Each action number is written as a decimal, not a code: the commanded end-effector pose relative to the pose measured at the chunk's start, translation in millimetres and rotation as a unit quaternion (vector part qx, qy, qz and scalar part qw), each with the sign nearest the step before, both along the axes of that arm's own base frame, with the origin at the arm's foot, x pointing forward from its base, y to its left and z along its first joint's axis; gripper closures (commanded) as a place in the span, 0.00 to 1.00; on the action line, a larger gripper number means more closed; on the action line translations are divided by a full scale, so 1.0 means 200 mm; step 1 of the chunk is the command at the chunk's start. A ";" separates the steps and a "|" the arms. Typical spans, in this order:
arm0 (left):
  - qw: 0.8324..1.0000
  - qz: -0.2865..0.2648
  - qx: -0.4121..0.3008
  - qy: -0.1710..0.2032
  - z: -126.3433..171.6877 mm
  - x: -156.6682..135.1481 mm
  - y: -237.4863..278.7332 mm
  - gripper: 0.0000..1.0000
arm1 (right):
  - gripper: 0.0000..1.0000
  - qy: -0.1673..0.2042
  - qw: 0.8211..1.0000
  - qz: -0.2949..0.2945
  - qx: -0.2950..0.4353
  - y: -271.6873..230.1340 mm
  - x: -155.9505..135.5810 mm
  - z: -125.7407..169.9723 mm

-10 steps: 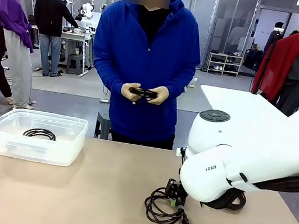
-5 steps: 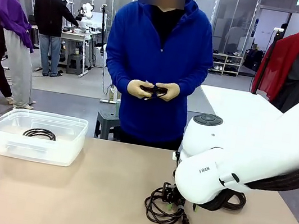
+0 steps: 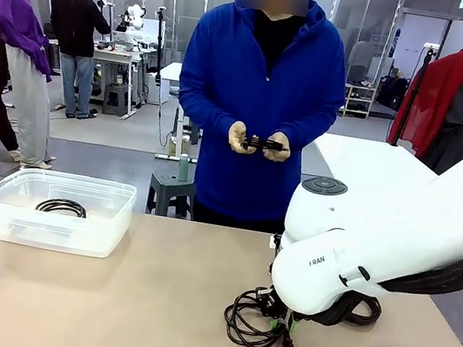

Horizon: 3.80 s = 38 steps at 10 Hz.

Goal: Organize and store the cables.
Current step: Place the Power Cable into the Organizing box.

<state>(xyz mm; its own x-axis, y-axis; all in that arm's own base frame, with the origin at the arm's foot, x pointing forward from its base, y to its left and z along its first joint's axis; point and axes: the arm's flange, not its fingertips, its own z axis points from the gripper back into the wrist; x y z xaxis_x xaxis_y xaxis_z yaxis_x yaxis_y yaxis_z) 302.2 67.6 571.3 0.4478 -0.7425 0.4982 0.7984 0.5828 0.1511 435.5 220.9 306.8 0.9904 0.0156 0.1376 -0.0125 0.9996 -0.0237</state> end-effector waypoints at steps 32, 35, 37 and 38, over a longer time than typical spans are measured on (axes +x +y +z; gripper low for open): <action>1.000 0.005 0.005 0.001 0.00 0.00 0.00 0.00 | 0.84 0.033 0.995 -0.036 0.086 1.27 0.07 0.08; 1.000 0.005 0.005 0.001 0.00 0.00 0.00 0.00 | 0.84 0.043 0.995 -0.030 0.087 1.27 0.04 0.02; 1.000 0.005 0.005 0.001 0.00 0.00 0.00 0.00 | 0.72 0.043 0.995 -0.028 0.088 1.27 0.01 0.03; 1.000 0.005 0.005 0.001 0.00 0.00 0.00 0.00 | 0.58 0.042 0.995 -0.026 0.089 1.28 -0.01 0.05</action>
